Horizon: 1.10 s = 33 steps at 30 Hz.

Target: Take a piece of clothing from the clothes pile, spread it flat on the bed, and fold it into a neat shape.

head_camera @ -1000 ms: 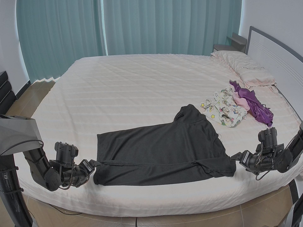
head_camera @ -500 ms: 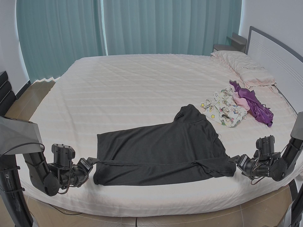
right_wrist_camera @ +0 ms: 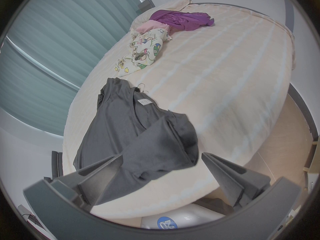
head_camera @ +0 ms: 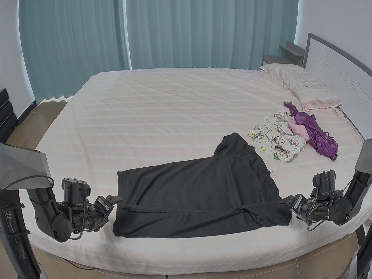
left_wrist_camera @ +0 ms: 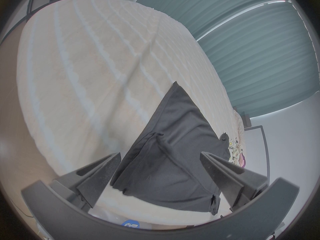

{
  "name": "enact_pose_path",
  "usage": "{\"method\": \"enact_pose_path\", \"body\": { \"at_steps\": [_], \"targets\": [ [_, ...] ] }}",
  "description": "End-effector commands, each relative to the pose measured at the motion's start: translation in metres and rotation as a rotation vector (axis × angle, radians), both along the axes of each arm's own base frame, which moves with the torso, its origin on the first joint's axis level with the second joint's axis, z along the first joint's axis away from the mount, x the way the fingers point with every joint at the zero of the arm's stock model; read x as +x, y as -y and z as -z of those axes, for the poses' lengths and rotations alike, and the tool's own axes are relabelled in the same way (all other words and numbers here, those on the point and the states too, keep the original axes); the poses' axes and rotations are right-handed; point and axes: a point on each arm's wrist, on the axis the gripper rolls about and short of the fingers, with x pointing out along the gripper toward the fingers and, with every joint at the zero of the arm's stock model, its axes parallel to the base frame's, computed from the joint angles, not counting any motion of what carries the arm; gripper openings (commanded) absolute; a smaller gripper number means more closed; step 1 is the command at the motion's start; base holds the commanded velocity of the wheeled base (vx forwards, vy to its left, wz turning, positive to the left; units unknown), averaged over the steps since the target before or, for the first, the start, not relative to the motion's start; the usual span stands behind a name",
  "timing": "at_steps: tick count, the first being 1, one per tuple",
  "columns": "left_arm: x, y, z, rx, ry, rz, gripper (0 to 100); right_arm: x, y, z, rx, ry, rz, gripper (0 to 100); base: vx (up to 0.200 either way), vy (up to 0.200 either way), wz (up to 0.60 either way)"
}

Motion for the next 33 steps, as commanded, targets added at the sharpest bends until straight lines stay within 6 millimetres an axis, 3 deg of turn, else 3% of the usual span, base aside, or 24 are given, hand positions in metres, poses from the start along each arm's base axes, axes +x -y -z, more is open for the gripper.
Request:
{"method": "enact_pose_path", "body": {
  "at_steps": [1,5,20,29,30,33],
  "targets": [
    [0.0,0.0,0.0,0.005,0.001,0.003,100,-0.001,0.0,0.0,-0.001,-0.001,-0.002,100,0.2,0.0,0.0],
    [-0.001,0.0,-0.004,0.036,0.034,0.037,100,-0.002,0.0,0.003,-0.011,-0.01,-0.009,100,0.0,0.0,0.0],
    [-0.002,0.009,0.03,0.21,0.05,0.248,100,-0.005,-0.004,0.012,-0.06,0.024,-0.052,100,0.0,0.0,0.0],
    [-0.003,0.018,0.032,0.217,0.062,0.286,100,-0.006,-0.003,0.012,-0.066,0.057,-0.058,100,0.0,0.0,0.0],
    [-0.004,0.019,0.033,0.219,0.063,0.292,0,-0.006,-0.003,0.012,-0.068,0.055,-0.057,100,0.0,0.0,0.0],
    [-0.004,0.022,0.037,0.24,0.061,0.303,0,-0.006,-0.003,0.011,-0.066,0.058,-0.058,100,0.0,0.0,0.0]
  ]
}}
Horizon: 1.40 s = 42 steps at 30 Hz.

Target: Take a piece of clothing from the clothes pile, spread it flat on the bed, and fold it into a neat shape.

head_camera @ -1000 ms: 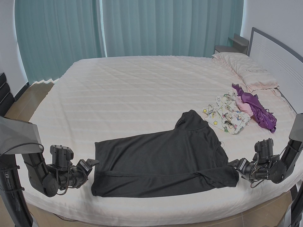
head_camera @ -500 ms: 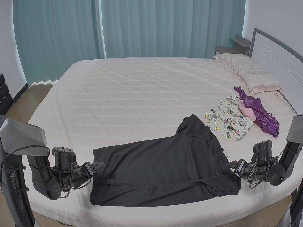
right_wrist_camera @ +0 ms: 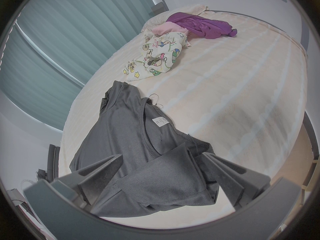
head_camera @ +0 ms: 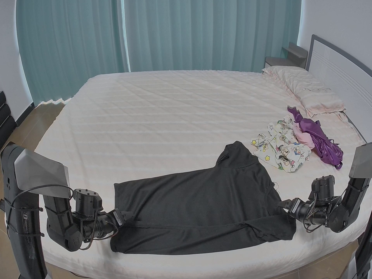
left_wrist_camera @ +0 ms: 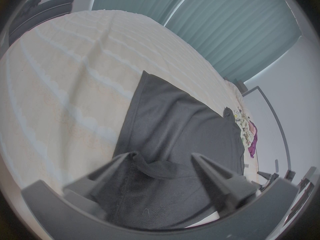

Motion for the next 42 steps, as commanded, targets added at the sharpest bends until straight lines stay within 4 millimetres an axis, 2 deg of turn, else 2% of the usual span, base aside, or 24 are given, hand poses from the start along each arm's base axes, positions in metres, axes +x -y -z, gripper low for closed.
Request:
{"method": "enact_pose_path", "body": {
  "at_steps": [1,8,13,19,26,33,42],
  "targets": [
    [-0.002,0.003,0.008,0.021,-0.018,0.017,0,0.0,0.0,0.0,0.0,-0.001,0.0,100,0.0,0.0,0.0],
    [-0.004,-0.002,0.012,0.108,-0.022,-0.054,0,0.006,0.007,-0.004,-0.014,0.032,-0.029,100,0.0,0.0,0.0],
    [-0.003,-0.005,0.009,0.054,-0.024,-0.116,0,0.027,0.021,-0.008,-0.031,0.096,-0.15,100,0.0,0.0,0.0],
    [-0.005,-0.006,0.006,0.004,-0.039,-0.165,0,0.046,0.033,0.019,-0.062,0.05,-0.259,100,0.0,0.0,0.0],
    [-0.005,-0.006,0.006,-0.007,-0.044,-0.175,0,0.042,0.032,0.032,0.037,0.031,-0.35,100,0.0,0.0,0.0],
    [-0.006,-0.006,0.006,-0.009,-0.045,-0.177,0,0.042,0.033,0.038,0.014,0.029,-0.375,100,0.0,0.0,0.0],
    [-0.006,-0.005,0.006,-0.009,-0.045,-0.176,0,0.029,0.033,0.044,-0.004,-0.012,-0.407,100,0.0,0.0,0.0]
  ]
}}
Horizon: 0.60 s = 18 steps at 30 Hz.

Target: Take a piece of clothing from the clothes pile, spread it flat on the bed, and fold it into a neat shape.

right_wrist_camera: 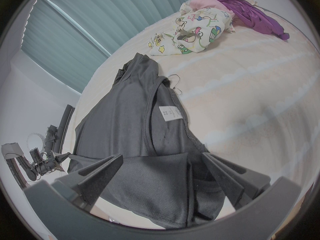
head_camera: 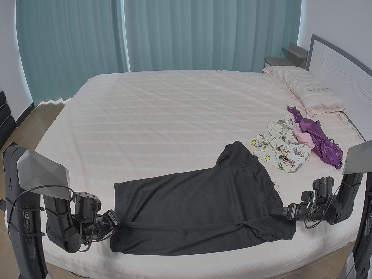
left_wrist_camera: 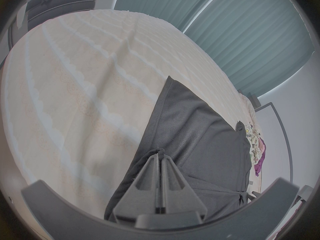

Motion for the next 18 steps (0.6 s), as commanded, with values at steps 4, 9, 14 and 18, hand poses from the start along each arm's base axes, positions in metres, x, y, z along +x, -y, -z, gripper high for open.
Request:
{"method": "enact_pose_path", "body": {
  "at_steps": [4,9,14,18],
  "targets": [
    [0.0,0.0,0.0,0.0,0.002,0.0,0,-0.004,-0.002,0.01,-0.005,-0.036,-0.013,100,0.0,0.0,0.0],
    [0.0,0.0,0.0,0.0,0.0,0.0,0,-0.002,-0.004,0.015,-0.008,-0.044,-0.024,100,0.0,0.0,0.0],
    [0.0,0.0,0.0,0.0,0.0,0.0,0,0.0,-0.004,0.015,-0.01,-0.04,-0.021,0,0.0,0.0,0.0],
    [0.0,0.0,0.0,0.0,0.002,0.0,0,-0.001,-0.001,0.011,-0.006,-0.025,-0.008,0,0.0,0.0,0.0]
  ]
}}
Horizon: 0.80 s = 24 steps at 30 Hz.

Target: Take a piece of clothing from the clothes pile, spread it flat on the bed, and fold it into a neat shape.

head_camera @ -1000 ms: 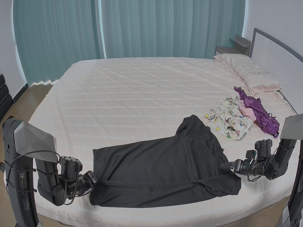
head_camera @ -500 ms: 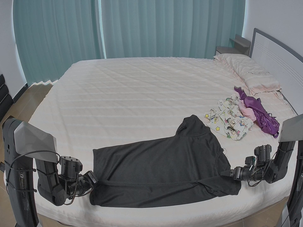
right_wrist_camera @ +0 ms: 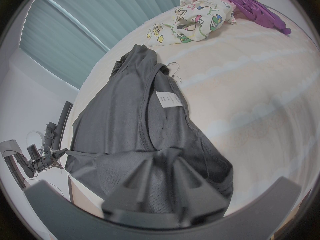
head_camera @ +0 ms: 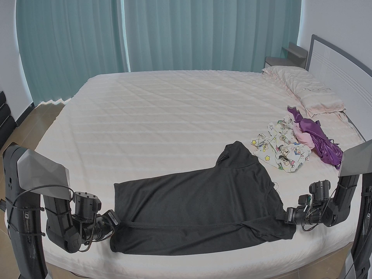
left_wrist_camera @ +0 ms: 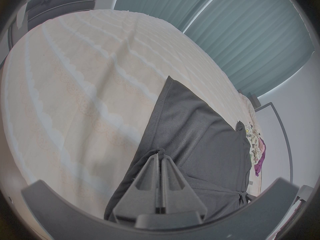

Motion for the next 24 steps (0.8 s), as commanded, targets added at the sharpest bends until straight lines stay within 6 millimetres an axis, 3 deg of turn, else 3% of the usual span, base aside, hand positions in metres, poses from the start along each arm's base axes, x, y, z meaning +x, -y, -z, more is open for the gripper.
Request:
{"method": "enact_pose_path", "body": {
  "at_steps": [1,10,17,24],
  "targets": [
    [0.0,0.0,0.0,-0.001,0.001,0.0,0,-0.001,0.003,-0.004,0.005,0.021,0.014,0,0.0,0.0,0.0],
    [0.0,-0.001,-0.003,0.0,0.009,-0.021,0,-0.01,0.006,-0.017,0.008,0.113,0.029,0,0.0,0.0,0.0],
    [-0.013,-0.005,-0.034,-0.008,0.083,-0.039,0,-0.021,0.007,-0.033,0.024,0.216,0.041,0,0.0,0.0,0.0],
    [-0.027,-0.004,-0.049,0.002,0.107,-0.016,0,-0.028,0.008,-0.047,0.052,0.288,0.056,0,0.0,0.0,0.0]
  ]
}}
